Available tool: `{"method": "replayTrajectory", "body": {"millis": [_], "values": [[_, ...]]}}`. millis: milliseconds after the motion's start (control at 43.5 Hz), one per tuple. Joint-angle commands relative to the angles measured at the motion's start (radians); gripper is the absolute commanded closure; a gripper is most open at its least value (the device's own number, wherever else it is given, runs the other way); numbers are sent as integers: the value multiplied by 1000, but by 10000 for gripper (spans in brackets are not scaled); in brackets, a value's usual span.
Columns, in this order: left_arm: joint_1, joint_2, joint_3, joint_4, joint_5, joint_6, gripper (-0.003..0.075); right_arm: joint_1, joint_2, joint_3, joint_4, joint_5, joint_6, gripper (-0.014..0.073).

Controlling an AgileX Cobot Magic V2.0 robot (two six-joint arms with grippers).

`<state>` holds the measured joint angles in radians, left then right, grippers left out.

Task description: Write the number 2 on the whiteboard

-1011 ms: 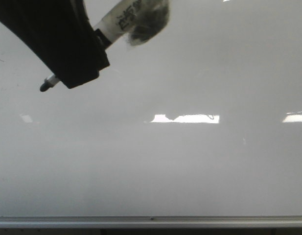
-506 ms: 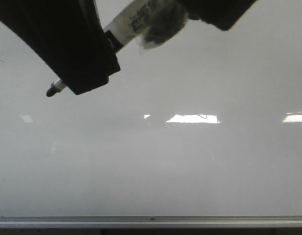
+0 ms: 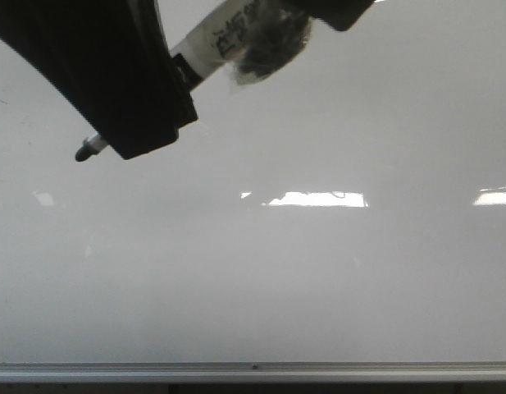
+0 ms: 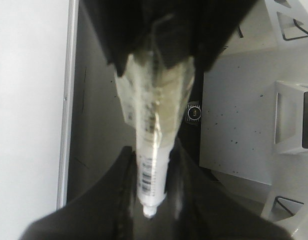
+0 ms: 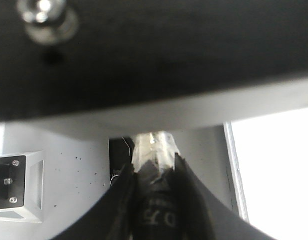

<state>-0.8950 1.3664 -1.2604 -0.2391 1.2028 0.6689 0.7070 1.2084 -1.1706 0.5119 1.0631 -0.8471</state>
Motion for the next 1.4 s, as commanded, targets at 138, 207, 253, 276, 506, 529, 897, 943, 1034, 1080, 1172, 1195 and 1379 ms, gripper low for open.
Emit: {"method": "replayTrajectory", "body": {"millis": [138,207,253,276,506,529,897,943,1034,1080,1172,1195,1379], "values": [[-8,-26,-34,-15,-53,-1,519,-1,-17,-33,46,-9,-7,633],[-8,-26,-36,-15,-58,-1,382,-1,-17,-33,46,-4,-7,633],[-8,-31,-36,-8,-68,-1,291,-1,-17,-33,43,-1,-7,633],[-6,-36,-36,1,-72,-1,253,-1,-17,-33,38,0,-6,633],[104,-134,-22,-1,-99,-84,229,-43,-54,-33,-125,15,125,633],[121,-143,-14,-8,-110,-95,229,-53,-60,-33,-143,20,136,633],[429,-451,146,-68,-251,-184,229,-423,-227,-27,-213,4,344,637],[447,-472,164,-68,-267,-184,229,-464,-252,-18,-212,-15,367,653],[483,-509,194,-68,-301,-184,229,-549,-307,38,-211,-90,396,661],[491,-518,204,-68,-314,-184,229,-585,-331,89,-210,-146,409,661],[495,-522,214,-68,-319,-184,229,-635,-385,184,-185,-245,411,661],[495,-522,214,-68,-319,-184,229,-642,-396,215,-180,-280,411,661],[495,-522,214,-68,-323,-184,229,-646,-445,410,-106,-575,411,661]]}}
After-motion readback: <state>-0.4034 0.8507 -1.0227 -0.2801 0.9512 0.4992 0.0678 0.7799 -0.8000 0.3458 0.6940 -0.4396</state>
